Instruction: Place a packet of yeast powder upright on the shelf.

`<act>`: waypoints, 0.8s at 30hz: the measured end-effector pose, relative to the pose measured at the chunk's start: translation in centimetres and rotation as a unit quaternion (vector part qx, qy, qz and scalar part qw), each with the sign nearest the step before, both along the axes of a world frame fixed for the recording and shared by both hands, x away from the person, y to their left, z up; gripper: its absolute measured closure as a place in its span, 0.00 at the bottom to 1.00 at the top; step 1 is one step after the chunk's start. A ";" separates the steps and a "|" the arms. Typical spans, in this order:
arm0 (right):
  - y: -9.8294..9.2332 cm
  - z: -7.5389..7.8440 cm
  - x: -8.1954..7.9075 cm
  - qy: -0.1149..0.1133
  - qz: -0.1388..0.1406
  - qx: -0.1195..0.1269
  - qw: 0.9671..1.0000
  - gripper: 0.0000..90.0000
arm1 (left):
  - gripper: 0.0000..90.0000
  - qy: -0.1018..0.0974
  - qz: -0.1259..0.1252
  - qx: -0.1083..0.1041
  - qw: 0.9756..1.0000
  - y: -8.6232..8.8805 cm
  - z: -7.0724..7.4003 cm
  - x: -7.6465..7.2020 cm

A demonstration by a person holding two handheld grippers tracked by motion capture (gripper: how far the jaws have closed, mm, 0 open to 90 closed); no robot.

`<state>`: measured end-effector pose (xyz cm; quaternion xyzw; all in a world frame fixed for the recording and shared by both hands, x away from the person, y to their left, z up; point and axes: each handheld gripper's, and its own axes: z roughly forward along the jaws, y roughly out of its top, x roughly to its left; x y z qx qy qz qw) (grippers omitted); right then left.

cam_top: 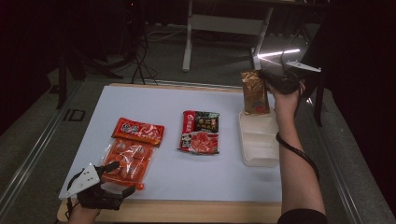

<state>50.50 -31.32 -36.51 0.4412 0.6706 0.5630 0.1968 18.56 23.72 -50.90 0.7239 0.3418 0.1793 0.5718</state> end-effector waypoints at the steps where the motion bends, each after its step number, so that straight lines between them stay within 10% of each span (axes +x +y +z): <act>1: 0.0 -0.2 0.1 0.003 0.001 0.004 1.000 0.99 | 0.01 0.000 0.001 0.001 1.000 0.0 0.0 0.0; 24: -1.4 -4.6 -0.9 0.069 -0.017 -0.015 0.997 0.97 | 0.01 0.001 0.000 -0.002 1.000 0.0 0.0 0.1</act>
